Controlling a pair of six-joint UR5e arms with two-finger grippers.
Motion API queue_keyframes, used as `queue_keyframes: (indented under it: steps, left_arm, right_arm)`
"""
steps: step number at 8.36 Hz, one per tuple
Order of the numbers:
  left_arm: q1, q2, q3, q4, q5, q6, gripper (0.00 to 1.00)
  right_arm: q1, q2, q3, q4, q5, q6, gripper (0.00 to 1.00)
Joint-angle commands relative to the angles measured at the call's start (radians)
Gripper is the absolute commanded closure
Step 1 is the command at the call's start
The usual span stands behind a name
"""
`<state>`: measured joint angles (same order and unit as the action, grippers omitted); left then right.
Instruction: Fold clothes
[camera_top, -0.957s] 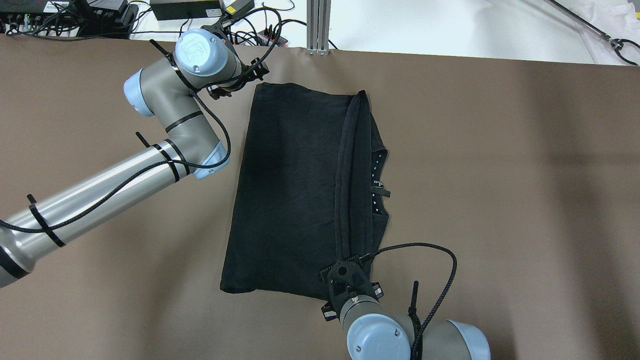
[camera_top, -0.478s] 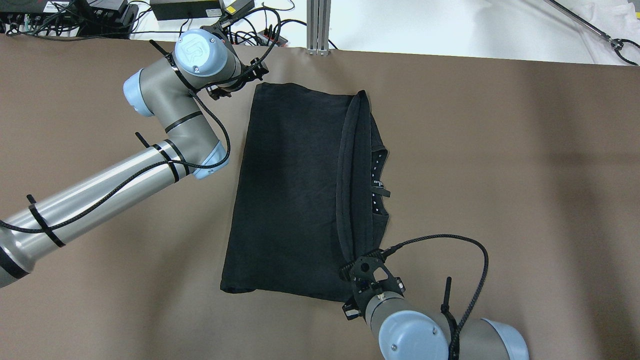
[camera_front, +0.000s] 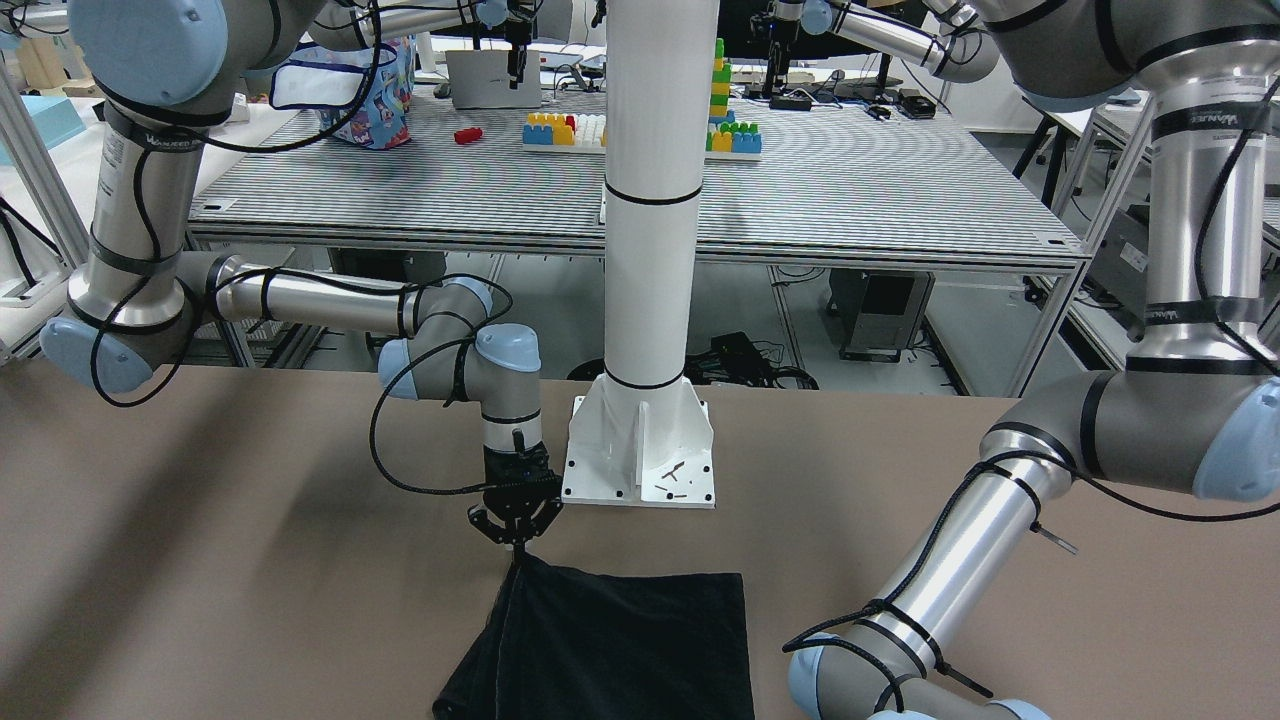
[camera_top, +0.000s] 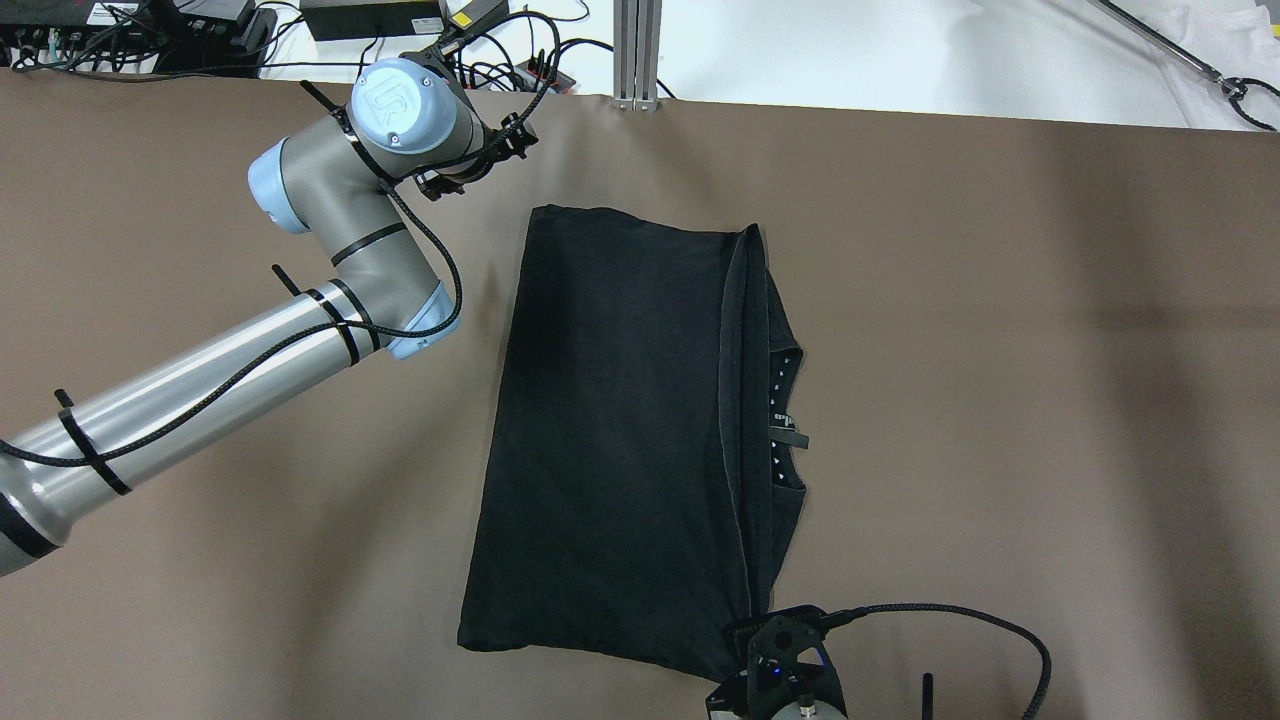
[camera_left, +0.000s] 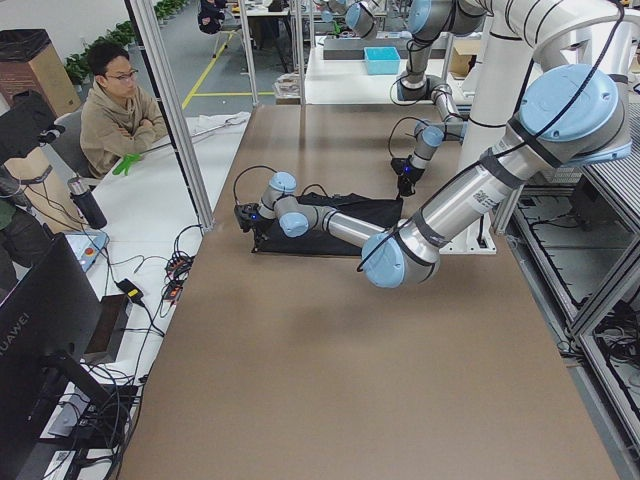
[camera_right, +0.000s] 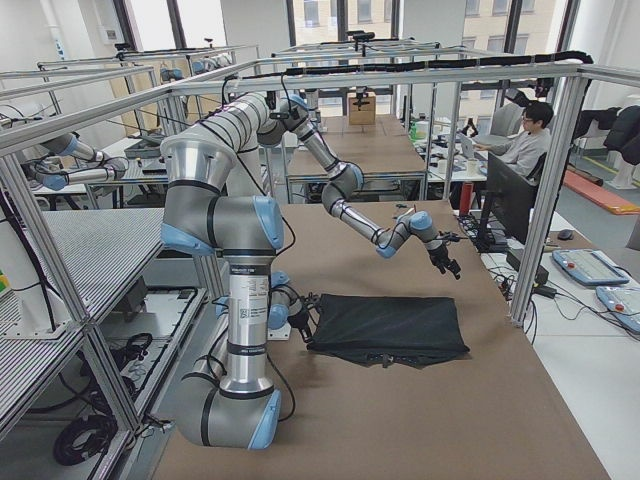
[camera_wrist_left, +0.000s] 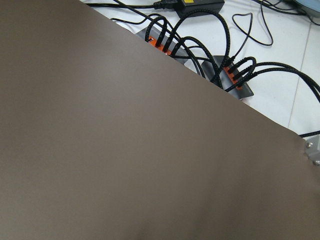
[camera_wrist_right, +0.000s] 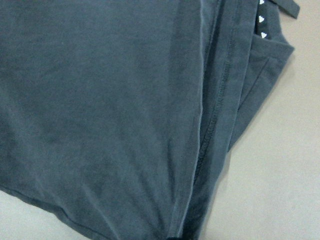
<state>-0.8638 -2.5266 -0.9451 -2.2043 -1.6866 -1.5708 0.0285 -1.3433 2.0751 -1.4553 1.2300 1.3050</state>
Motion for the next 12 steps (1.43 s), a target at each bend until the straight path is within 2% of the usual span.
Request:
queue_keyframes:
  steps: [1, 2, 3, 5, 7, 12]
  left_arm:
    - [0.0, 0.0, 0.0, 0.0, 0.001, -0.001, 0.0]
    - [0.0, 0.0, 0.0, 0.0, 0.001, -0.003, 0.0]
    - [0.0, 0.0, 0.0, 0.0, 0.001, -0.003, 0.0]
    - [0.0, 0.0, 0.002, 0.0, 0.001, -0.003, 0.0]
    - [0.002, 0.0, 0.002, 0.0, 0.001, -0.003, 0.0]
    - [0.0, 0.002, 0.0, 0.0, 0.001, -0.003, 0.0]
  right_arm:
    - [0.1, -0.011, 0.028, 0.001, 0.142, 0.025, 0.1]
    - [0.111, -0.011, 0.022, 0.001, 0.152, 0.023, 0.05]
    - [0.141, -0.005, 0.002, -0.005, 0.152, -0.01, 0.05]
    - [0.197, 0.074, -0.062, -0.008, 0.152, -0.16, 0.05]
    - [0.258, 0.127, -0.145, -0.004, 0.152, -0.217, 0.05]
    - [0.272, 0.147, -0.216, 0.001, 0.149, -0.263, 0.05]
